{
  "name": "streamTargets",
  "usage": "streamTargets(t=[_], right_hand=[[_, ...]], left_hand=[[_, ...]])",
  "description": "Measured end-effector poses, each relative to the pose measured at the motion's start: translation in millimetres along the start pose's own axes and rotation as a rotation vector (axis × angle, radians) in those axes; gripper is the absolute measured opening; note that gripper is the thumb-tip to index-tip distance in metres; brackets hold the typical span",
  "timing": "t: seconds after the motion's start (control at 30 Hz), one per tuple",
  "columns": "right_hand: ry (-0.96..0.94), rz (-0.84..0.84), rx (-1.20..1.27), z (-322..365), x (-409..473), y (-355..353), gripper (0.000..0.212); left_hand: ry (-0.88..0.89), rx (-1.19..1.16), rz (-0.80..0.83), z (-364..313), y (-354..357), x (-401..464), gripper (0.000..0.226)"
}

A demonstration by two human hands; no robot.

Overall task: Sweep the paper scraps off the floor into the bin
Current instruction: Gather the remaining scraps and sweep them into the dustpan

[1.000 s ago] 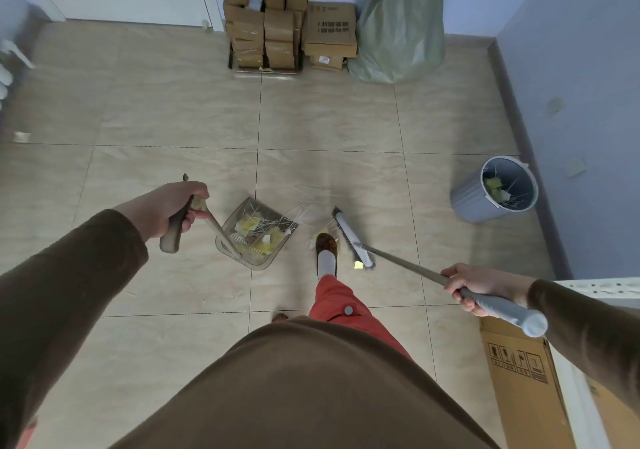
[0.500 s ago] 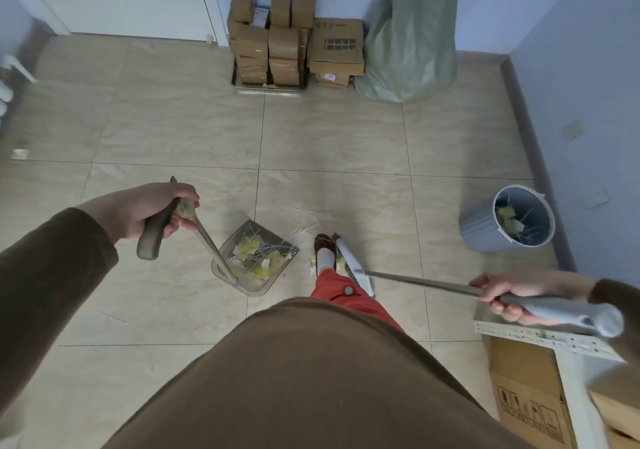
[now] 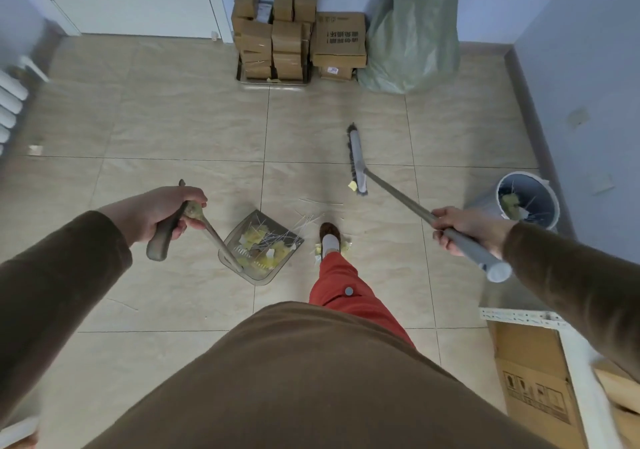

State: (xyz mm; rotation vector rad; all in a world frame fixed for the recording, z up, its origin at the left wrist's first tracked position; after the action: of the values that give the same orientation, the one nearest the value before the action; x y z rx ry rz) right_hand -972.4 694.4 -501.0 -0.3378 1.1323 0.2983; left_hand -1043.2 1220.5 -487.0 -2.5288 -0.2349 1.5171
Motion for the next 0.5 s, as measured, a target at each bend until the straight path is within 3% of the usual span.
streamTargets(t=[0.13, 0.33, 0.5], right_hand=[[0.016, -0.006, -0.012, -45, -19, 16, 0.040], [0.112, -0.014, -0.366, -122, -82, -11, 0.034], [0.163, -0.016, -0.609, -132, -107, -31, 0.034]], left_hand=[[0.007, -0.007, -0.031, 39, -3, -12, 0.024], [0.009, -0.027, -0.060, 61, -7, -17, 0.022], [0.015, -0.027, -0.055, 66, -2, -19, 0.022]])
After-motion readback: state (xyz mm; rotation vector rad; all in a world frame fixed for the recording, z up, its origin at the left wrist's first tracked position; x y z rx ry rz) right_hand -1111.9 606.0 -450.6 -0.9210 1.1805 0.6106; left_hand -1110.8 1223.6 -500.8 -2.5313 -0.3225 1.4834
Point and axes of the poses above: each hand's wrist, its own x-axis towards the middle knuckle, its own y-axis out of the palm, z = x × y, the point moved 7 cm from there along x, towards the middle knuckle, and after that the axes turned 6 degrees about -x, right-handed, at the moved point
